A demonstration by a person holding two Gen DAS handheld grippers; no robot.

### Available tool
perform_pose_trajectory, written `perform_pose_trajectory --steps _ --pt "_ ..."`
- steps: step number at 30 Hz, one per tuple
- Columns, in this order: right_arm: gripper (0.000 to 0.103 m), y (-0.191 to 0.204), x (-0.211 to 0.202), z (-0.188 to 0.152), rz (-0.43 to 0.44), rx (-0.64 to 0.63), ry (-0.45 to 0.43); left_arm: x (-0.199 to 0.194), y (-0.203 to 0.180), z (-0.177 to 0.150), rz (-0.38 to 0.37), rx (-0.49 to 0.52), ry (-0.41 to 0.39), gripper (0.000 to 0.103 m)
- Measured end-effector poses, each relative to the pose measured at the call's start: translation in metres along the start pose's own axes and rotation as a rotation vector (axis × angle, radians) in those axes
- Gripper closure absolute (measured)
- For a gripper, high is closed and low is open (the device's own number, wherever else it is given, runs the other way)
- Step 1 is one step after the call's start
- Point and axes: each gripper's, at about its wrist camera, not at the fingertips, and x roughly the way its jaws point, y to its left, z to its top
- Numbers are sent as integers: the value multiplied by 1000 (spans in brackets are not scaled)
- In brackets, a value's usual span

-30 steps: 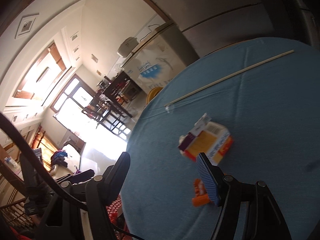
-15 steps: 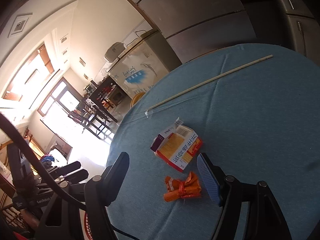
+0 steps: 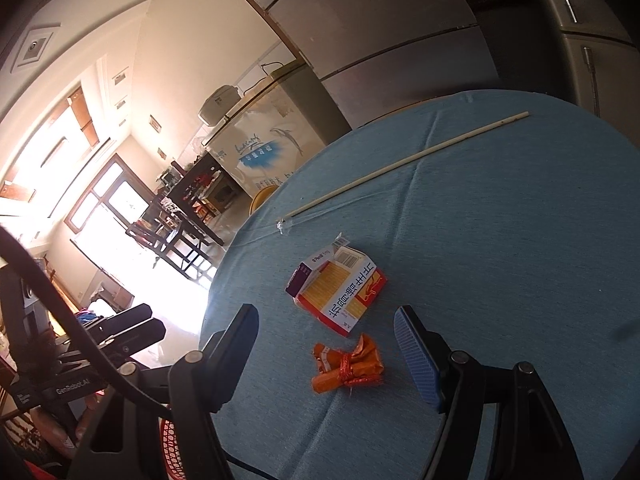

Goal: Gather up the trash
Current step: 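Grasp the white-purple medicine box with left tool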

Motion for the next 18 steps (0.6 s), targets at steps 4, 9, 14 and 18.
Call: perform_pose_trajectory --steps 4,9,14,18 --pt "29 1 0 -1 -9 -4 3 3 1 -1 0 -5 8 37" --pt "29 0 2 -2 -25 -5 11 9 8 -3 10 -16 22 37" --pt "29 -5 3 -1 -47 11 13 16 21 -10 32 -41 41 37" --pt "29 -10 3 -3 -75 17 15 28 34 -17 42 -65 75 37"
